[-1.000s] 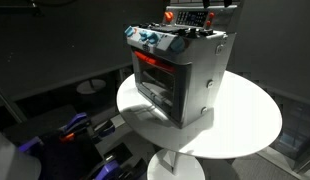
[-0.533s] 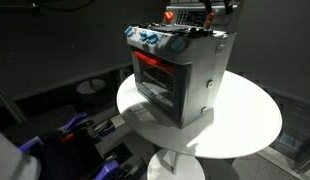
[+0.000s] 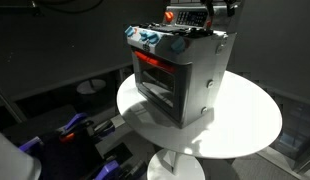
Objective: Push the top orange button on the right side of the stoves button display
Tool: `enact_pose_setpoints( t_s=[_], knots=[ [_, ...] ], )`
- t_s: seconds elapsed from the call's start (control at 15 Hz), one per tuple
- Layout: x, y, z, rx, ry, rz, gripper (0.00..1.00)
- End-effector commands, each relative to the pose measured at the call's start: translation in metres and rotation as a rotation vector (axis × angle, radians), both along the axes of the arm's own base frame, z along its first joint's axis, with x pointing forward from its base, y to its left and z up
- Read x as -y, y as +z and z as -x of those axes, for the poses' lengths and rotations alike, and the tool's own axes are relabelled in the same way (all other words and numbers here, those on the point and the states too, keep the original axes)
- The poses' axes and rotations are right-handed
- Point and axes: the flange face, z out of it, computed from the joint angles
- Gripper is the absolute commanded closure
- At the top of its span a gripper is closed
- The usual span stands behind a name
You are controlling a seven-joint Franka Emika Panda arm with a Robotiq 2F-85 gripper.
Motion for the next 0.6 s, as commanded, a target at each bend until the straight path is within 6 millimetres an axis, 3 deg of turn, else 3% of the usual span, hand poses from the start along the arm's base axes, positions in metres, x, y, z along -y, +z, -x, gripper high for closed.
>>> enact_pose_setpoints(
  t_s=[0.0,0.53],
  knots=[
    [0.002,0.003,-0.009,0.003,-0.012,-0.002,0.0],
    [0.005,0.016,0.024,-0.12,-0.017,-0.015,0.0]
  ],
)
